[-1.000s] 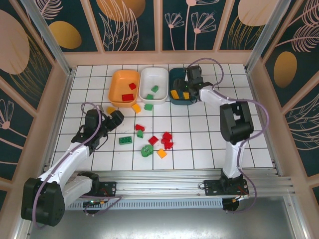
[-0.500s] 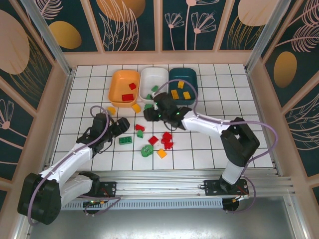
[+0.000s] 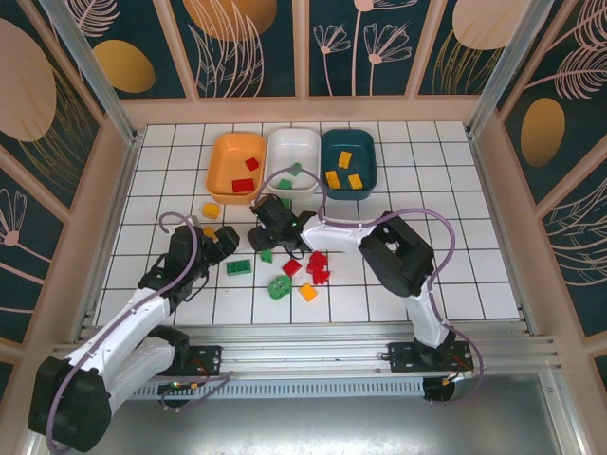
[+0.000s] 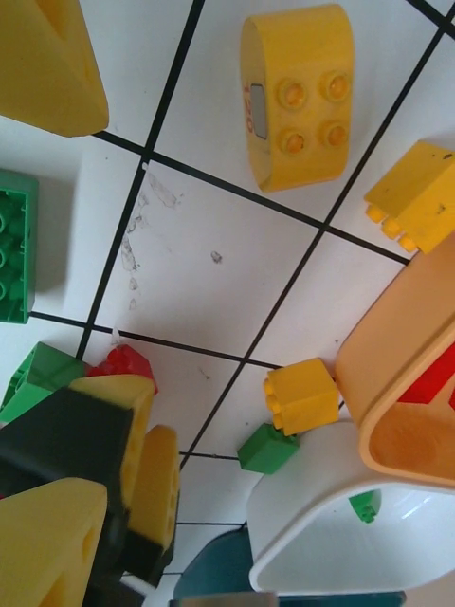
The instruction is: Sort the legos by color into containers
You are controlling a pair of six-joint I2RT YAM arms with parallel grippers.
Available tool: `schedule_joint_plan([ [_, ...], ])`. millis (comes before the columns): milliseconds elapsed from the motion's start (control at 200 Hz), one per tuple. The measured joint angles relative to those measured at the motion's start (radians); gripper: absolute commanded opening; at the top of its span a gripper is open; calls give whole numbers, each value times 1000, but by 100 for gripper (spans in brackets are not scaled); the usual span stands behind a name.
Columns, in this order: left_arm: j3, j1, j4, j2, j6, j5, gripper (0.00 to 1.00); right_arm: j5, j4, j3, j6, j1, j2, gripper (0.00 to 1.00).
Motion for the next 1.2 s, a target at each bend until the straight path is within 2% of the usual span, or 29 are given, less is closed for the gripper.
schedule_joint_plan([
  [70, -1, 0, -8, -13, 0, -7, 93, 2, -3, 26, -13, 0, 17, 47],
  [155, -1, 0, -15, -19, 0, -13, 93, 4, -8, 34, -18, -1, 29, 47],
  [330, -1, 0, -27, -21, 0, -17, 93, 7, -14, 34, -22, -5, 29, 57],
  [666, -1, 0, -29, -21, 0, -16, 93, -14, 7, -39, -24, -5, -29, 60],
  [1201, -1, 0, -28, -18, 0, -13, 94, -43, 23, -37, -98, -6, 14, 66],
])
